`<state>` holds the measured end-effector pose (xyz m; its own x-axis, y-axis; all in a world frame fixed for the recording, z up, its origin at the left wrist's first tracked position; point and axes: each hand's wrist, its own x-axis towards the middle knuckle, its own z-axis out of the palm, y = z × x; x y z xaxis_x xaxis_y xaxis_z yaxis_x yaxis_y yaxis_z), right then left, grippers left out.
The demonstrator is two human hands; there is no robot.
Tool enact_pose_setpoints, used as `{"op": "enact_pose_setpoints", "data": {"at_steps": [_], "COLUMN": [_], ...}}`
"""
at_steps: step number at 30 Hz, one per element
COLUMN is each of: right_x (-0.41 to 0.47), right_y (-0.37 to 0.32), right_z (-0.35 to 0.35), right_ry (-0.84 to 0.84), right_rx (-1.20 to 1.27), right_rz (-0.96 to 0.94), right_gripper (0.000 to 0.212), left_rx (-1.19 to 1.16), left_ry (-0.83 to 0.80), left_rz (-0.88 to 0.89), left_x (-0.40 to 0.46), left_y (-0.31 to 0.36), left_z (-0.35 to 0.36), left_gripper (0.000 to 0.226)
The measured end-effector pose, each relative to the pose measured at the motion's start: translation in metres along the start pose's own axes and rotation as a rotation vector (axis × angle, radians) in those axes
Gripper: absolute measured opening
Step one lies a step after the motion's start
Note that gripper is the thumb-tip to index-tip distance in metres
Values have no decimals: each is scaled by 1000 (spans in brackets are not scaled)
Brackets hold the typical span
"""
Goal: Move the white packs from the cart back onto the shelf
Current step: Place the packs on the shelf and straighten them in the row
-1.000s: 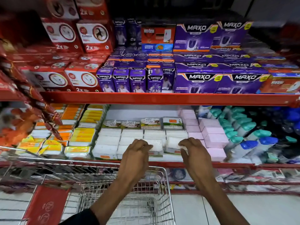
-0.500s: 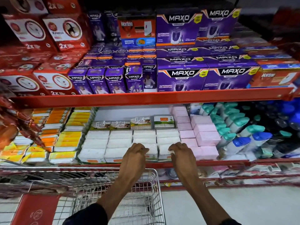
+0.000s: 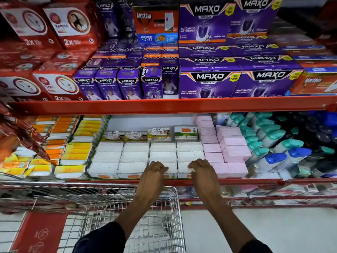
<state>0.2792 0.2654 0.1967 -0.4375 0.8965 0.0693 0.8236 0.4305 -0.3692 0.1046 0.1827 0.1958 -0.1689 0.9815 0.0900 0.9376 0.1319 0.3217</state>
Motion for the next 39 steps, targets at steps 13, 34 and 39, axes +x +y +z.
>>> {"op": "enact_pose_setpoints", "data": {"at_steps": [13, 34, 39], "right_x": [-3, -7, -11], "right_y": [6, 10, 10], "right_z": [-1, 7, 10], "right_ry": [16, 79, 77], "right_rx": [108, 126, 105], "right_rz": [-87, -93, -71], "right_gripper": [29, 25, 29], "left_rx": [45, 14, 21], "left_ry": [21, 45, 48], "left_rz": [-4, 2, 23], "left_x": [2, 2, 1], "left_y": [2, -1, -3], "left_z": [3, 6, 7], "left_gripper": [41, 35, 36]}}
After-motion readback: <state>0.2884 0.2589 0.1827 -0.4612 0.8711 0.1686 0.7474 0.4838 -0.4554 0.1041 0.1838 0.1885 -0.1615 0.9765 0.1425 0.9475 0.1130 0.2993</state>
